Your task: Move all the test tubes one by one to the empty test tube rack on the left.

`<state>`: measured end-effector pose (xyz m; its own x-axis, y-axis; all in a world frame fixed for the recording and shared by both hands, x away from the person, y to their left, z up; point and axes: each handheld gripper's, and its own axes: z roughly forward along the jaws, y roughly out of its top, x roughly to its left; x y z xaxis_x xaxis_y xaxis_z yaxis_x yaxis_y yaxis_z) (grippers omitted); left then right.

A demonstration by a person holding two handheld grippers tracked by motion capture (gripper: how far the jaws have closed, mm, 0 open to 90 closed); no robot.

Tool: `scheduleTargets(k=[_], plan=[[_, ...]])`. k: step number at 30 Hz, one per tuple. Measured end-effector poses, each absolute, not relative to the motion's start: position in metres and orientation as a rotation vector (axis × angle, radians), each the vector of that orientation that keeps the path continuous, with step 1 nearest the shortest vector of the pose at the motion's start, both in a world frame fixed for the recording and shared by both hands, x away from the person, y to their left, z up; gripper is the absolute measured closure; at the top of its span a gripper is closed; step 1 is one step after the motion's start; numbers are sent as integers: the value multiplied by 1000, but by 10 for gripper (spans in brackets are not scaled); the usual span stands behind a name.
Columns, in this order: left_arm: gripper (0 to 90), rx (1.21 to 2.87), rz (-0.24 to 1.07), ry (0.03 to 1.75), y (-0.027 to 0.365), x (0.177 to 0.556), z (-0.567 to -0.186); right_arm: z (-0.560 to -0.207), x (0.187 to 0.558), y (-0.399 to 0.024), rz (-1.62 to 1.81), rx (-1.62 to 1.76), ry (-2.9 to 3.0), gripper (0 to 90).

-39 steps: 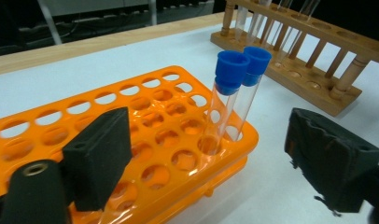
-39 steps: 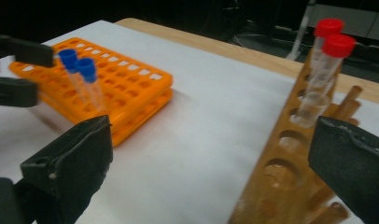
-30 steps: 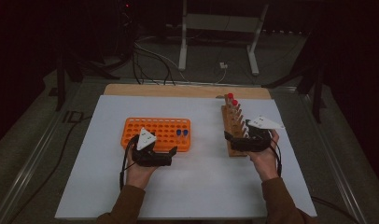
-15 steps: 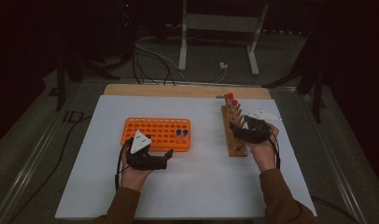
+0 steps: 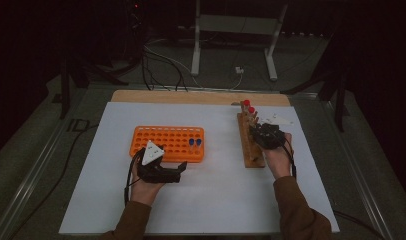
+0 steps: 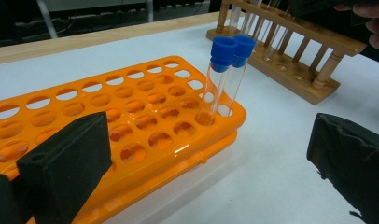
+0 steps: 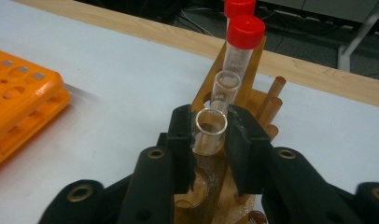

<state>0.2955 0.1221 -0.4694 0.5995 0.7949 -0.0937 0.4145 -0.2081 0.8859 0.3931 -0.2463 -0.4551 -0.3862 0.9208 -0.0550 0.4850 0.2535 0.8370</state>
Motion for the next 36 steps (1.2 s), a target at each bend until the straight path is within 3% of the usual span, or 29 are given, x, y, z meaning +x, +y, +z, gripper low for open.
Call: scheduleTargets(k=[17, 36], plan=[[4, 1836, 481, 981, 122, 295, -470, -458, 395, -243, 1037, 1288, 1953, 762], [4, 1854, 472, 974, 118, 296, -473, -432, 385, -251, 1127, 1272, 1908, 765]])
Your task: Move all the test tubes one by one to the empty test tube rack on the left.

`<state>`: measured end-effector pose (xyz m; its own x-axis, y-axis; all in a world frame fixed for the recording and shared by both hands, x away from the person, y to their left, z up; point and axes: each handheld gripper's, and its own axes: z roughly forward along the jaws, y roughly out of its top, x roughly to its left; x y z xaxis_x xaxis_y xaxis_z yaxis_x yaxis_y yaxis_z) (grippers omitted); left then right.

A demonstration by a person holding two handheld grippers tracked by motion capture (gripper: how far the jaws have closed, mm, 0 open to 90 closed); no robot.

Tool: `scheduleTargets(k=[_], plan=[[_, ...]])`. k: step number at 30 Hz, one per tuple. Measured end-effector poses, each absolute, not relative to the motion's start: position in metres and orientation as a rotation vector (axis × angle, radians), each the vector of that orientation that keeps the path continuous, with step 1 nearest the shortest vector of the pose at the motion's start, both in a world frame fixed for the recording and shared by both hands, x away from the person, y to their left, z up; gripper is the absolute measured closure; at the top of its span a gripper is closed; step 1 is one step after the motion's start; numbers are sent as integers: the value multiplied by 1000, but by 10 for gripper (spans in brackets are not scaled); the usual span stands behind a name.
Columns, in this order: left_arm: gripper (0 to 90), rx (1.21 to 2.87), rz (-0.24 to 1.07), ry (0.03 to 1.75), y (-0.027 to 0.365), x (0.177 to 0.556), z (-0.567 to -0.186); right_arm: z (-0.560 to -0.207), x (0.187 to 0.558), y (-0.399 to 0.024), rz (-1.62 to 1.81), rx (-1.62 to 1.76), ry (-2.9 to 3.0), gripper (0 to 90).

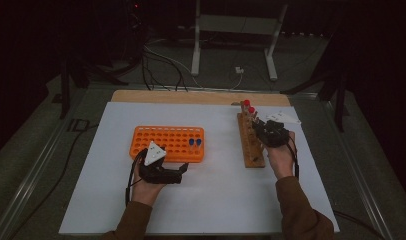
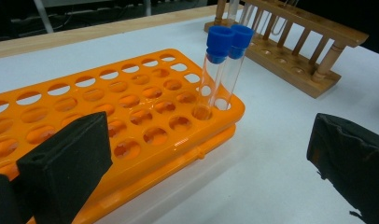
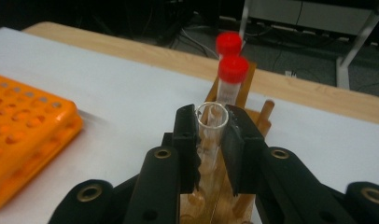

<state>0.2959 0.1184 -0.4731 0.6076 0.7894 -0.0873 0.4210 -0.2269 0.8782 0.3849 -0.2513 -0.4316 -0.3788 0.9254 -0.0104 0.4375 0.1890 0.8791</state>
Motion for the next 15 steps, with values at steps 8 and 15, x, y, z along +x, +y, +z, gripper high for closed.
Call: scheduleTargets(k=[8, 15], plan=[[4, 1853, 471, 974, 118, 296, -473, -412, 379, -251, 1160, 1233, 1891, 765], [4, 1853, 477, 962, 114, 297, -471, -404, 372, -251, 1187, 1209, 1883, 765]])
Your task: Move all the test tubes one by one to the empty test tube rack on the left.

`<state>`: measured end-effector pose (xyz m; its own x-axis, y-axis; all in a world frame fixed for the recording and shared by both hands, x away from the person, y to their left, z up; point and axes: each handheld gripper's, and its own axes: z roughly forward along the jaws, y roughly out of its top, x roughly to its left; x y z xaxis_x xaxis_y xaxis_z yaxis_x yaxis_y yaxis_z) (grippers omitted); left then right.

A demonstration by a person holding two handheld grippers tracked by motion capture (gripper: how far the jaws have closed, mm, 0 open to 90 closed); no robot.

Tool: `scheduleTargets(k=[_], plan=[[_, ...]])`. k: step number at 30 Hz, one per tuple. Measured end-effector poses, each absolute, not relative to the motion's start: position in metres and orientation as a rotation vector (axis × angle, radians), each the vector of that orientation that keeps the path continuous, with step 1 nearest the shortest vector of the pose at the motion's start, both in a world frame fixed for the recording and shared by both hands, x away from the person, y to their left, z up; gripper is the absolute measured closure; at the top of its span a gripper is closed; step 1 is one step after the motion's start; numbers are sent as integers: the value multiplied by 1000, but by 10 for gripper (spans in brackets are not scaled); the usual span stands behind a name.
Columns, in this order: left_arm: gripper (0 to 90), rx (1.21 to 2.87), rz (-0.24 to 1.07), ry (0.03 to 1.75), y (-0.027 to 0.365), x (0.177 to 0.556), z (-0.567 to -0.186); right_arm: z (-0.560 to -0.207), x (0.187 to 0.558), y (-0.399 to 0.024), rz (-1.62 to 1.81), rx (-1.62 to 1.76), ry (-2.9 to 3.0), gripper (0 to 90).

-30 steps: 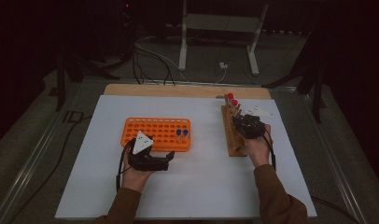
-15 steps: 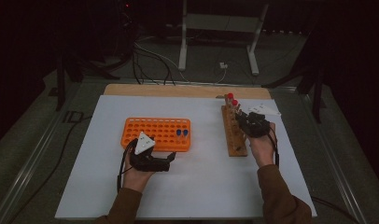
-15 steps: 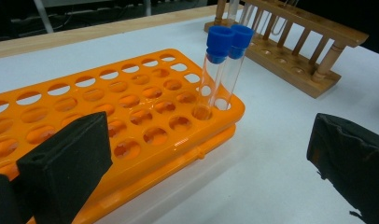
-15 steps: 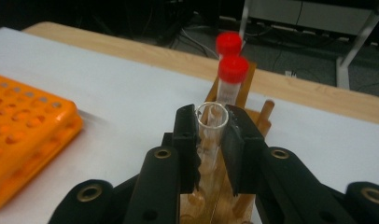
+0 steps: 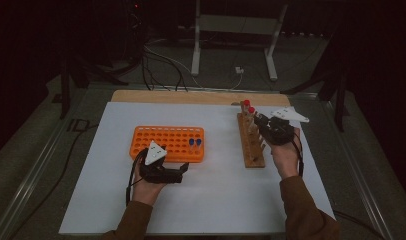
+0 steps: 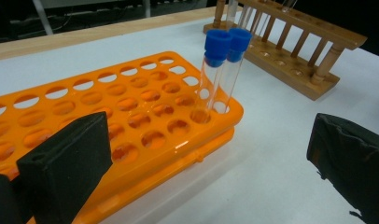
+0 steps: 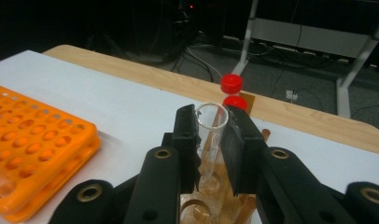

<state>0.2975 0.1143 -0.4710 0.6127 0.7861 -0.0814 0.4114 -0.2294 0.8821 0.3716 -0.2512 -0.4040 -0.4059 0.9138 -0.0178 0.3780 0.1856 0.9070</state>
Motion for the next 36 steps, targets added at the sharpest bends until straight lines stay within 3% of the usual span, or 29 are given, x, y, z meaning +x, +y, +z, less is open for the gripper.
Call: scheduleTargets(k=[23, 36], plan=[[12, 1877, 502, 872, 83, 296, -463, -417, 347, -216, 1279, 1126, 2058, 764], [91, 1881, 553, 811, 54, 294, -458, -424, 333, -197, 1315, 1087, 2156, 763]])
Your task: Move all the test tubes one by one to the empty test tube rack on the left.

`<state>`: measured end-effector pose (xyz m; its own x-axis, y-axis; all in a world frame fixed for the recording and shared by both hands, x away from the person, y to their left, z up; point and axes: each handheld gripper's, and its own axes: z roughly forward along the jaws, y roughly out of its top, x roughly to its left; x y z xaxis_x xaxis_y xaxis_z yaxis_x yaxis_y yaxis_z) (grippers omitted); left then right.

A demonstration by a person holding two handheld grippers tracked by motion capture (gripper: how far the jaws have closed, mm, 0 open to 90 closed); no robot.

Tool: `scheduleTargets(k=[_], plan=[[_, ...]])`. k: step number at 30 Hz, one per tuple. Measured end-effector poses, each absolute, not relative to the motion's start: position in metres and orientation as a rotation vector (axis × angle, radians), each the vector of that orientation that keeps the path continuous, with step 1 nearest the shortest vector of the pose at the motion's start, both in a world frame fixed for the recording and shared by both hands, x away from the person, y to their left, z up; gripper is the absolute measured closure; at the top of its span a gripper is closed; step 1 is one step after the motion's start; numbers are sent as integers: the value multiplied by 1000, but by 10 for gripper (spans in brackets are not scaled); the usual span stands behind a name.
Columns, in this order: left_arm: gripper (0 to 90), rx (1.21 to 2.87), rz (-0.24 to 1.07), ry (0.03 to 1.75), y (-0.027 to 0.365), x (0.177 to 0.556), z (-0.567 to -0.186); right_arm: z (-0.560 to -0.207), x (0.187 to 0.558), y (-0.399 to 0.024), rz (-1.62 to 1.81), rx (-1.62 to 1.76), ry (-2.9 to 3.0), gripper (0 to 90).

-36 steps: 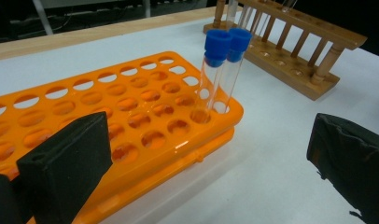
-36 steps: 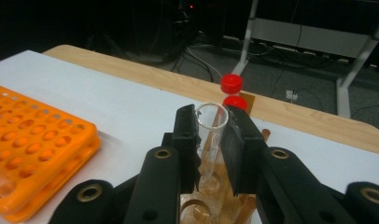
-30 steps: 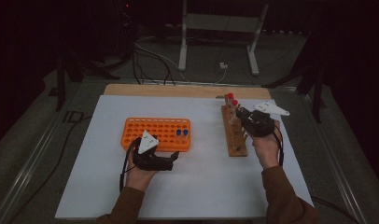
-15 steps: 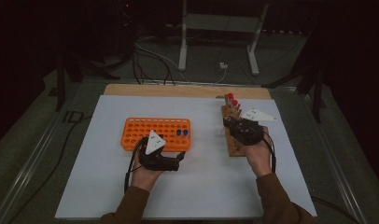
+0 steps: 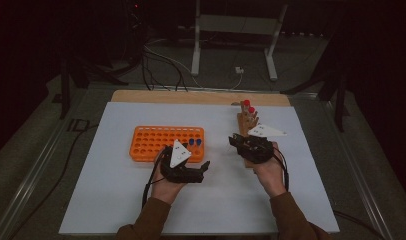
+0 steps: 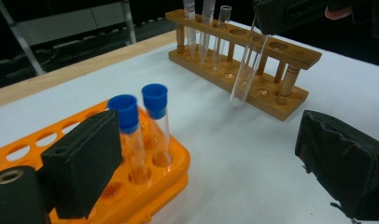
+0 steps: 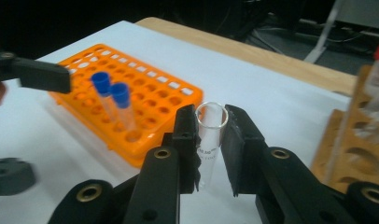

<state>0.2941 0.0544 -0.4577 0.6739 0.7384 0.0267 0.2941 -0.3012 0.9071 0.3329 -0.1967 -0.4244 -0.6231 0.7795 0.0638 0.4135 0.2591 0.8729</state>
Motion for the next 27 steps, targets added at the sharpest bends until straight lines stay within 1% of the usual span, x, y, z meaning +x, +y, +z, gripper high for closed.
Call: scheduleTargets(k=[3, 5, 9, 17, 27], plan=[[158, 1880, 553, 803, 49, 295, -458, -426, 330, -191, 1327, 1075, 2178, 763], [186, 1886, 551, 794, 45, 295, -459, -427, 327, -188, 1335, 1068, 2191, 763], [297, 1887, 548, 777, 38, 296, -459, -429, 322, -181, 1355, 1055, 2221, 763], [483, 1927, 534, 747, 26, 300, -463, -431, 316, -170, 1387, 1036, 2264, 762], [678, 1946, 526, 719, 22, 301, -466, -432, 314, -162, 1404, 1019, 2294, 762]])
